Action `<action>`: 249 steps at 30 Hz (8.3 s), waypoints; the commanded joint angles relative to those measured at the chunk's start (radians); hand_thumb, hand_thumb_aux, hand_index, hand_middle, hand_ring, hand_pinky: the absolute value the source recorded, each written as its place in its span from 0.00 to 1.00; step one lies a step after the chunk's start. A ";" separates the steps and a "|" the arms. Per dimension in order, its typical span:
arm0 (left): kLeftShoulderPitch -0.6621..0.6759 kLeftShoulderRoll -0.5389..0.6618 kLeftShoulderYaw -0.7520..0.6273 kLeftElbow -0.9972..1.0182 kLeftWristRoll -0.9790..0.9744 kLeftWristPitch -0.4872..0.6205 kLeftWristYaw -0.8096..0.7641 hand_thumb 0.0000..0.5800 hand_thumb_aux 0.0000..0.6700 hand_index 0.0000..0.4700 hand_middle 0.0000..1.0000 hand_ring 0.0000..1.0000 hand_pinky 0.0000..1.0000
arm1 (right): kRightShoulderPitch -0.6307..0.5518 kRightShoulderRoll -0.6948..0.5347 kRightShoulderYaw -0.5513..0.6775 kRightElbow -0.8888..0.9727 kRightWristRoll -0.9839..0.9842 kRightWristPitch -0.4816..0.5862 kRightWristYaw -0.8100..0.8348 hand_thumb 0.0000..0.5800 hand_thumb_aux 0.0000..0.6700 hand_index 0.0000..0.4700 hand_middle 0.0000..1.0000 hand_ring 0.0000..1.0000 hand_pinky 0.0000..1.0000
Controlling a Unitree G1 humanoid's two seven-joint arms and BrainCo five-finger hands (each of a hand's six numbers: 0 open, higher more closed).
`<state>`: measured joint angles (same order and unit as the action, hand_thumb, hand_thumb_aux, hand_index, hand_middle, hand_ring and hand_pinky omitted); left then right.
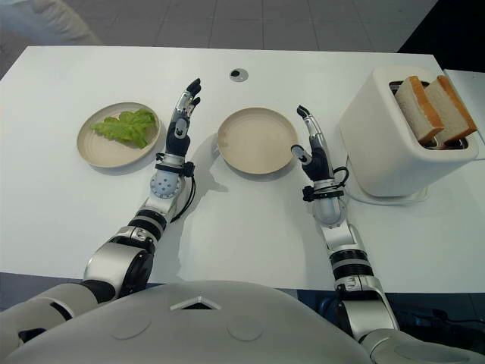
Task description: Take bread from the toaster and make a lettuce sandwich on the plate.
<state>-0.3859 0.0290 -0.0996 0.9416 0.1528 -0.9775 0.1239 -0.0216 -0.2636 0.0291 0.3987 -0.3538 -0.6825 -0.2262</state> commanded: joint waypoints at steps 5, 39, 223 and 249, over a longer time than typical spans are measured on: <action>0.085 -0.002 -0.001 0.074 0.019 0.000 0.002 0.00 0.00 0.00 0.00 0.00 0.00 | -0.010 -0.004 -0.006 0.011 0.004 0.003 -0.002 0.00 0.00 0.00 0.00 0.00 0.00; 0.065 -0.024 0.016 0.090 -0.012 0.016 -0.056 0.00 0.00 0.00 0.00 0.00 0.00 | -0.053 -0.017 -0.008 0.085 0.010 -0.028 -0.008 0.00 0.00 0.00 0.00 0.00 0.00; 0.086 0.544 -0.001 -0.114 0.667 0.702 0.220 1.00 1.00 1.00 0.00 0.00 0.00 | -0.062 -0.177 0.182 -0.489 -0.189 0.259 0.326 0.00 0.00 0.00 0.00 0.00 0.00; 0.081 0.144 -0.322 -0.292 0.410 0.325 0.132 1.00 1.00 1.00 0.00 0.00 0.00 | 0.136 -0.242 -0.347 -0.819 0.031 0.345 0.286 0.00 0.00 0.00 0.00 0.00 0.00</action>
<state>-0.2951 0.1809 -0.3885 0.6165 0.5410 -0.6264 0.2770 0.1072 -0.4860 -0.2599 -0.4367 -0.3483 -0.3521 0.0557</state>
